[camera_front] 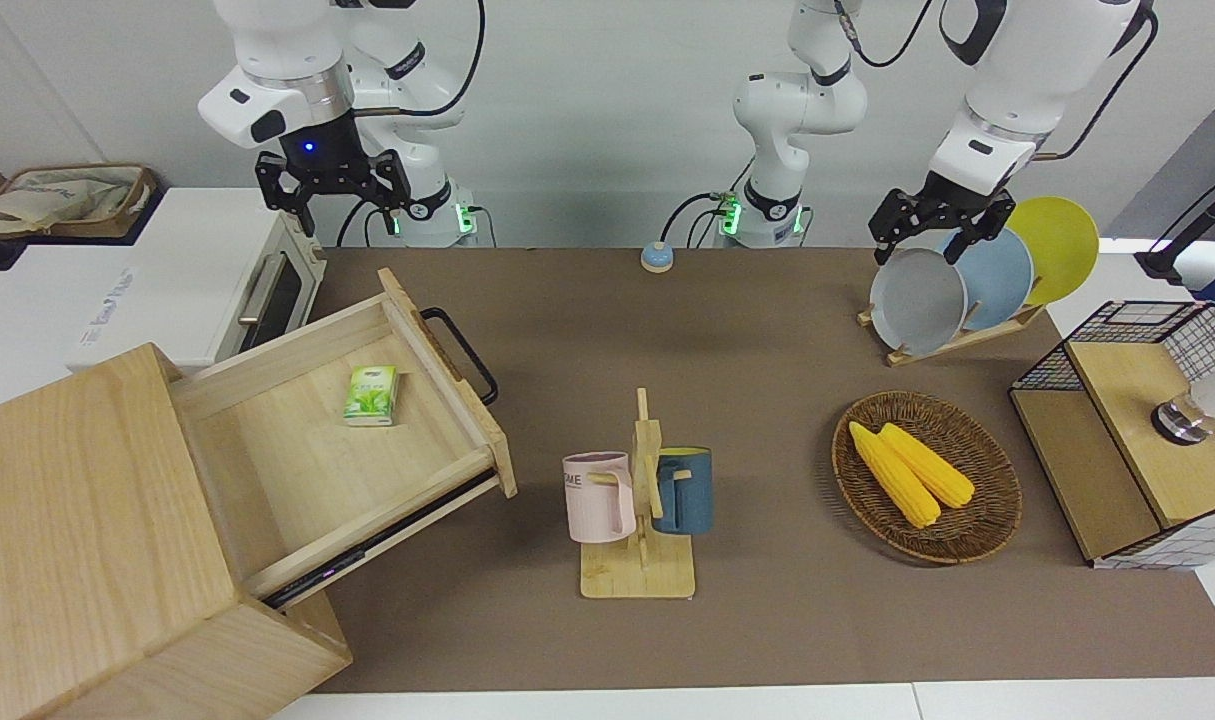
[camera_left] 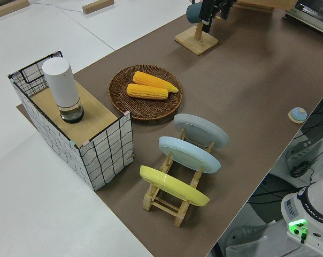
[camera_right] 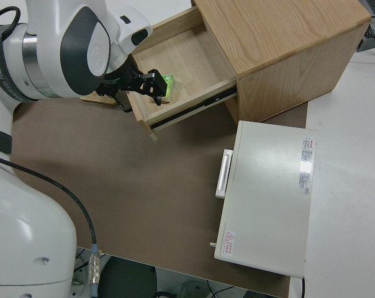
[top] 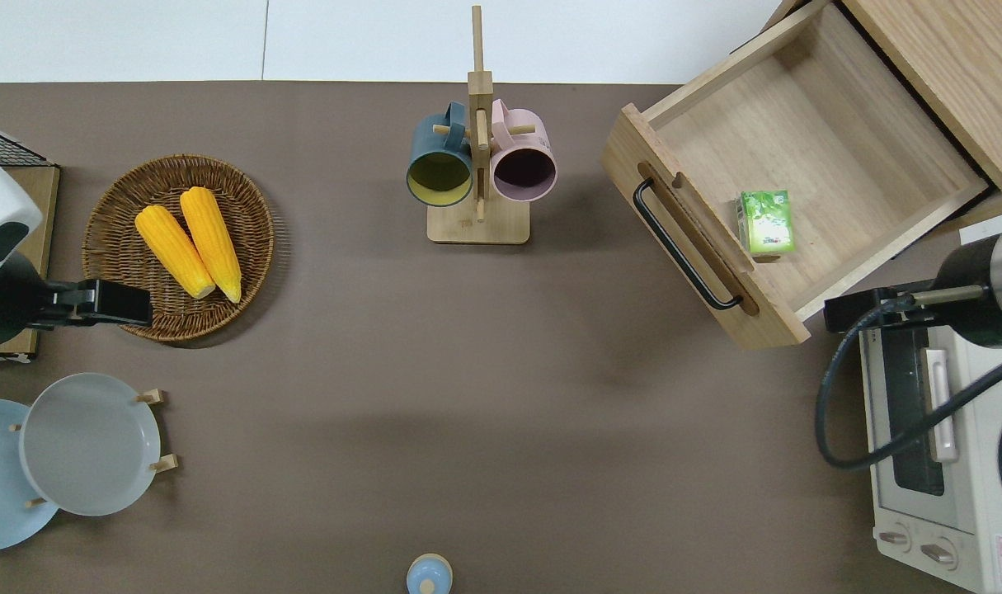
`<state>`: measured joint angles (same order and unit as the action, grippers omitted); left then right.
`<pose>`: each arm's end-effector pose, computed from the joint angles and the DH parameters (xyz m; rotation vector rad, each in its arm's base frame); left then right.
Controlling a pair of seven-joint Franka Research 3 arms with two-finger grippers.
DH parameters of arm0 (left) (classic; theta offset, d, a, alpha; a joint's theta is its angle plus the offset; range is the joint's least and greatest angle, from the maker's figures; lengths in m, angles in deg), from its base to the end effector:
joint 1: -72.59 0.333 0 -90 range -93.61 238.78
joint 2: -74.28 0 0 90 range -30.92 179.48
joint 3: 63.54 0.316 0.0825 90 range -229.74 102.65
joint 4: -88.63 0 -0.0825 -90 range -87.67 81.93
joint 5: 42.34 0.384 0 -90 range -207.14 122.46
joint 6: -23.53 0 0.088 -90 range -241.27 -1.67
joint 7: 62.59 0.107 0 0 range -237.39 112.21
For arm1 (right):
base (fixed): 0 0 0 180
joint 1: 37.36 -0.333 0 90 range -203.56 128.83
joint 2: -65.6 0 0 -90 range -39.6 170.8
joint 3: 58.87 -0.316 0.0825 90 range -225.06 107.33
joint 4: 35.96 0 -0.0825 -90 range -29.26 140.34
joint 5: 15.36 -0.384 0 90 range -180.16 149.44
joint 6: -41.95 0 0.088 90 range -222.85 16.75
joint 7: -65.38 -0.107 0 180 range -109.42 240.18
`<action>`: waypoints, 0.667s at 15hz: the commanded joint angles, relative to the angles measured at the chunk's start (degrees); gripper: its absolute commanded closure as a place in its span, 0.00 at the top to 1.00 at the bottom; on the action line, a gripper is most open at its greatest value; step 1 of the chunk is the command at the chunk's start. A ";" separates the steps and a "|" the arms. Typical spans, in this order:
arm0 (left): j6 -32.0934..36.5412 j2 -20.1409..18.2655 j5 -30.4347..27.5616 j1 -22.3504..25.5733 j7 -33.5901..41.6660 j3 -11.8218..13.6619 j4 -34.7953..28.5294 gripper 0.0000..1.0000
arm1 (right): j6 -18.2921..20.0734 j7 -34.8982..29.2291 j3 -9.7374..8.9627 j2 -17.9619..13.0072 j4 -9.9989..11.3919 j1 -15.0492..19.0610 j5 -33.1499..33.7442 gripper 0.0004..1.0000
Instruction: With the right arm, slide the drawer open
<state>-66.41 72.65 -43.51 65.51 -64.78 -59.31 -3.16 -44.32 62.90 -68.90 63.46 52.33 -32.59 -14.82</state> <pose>0.5446 -0.0287 0.6253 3.1192 -0.0180 -0.0076 0.5343 0.0501 0.6528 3.1249 0.0747 0.0041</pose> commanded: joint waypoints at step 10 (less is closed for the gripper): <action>0.82 -0.48 0.73 -0.13 0.08 0.17 0.12 1.00 | -4.00 3.45 5.46 -2.87 5.58 -2.31 -2.47 0.99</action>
<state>-66.41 72.65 -43.51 65.51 -64.78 -59.31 -3.16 -46.58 65.09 -65.28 61.56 56.04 -33.25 -16.29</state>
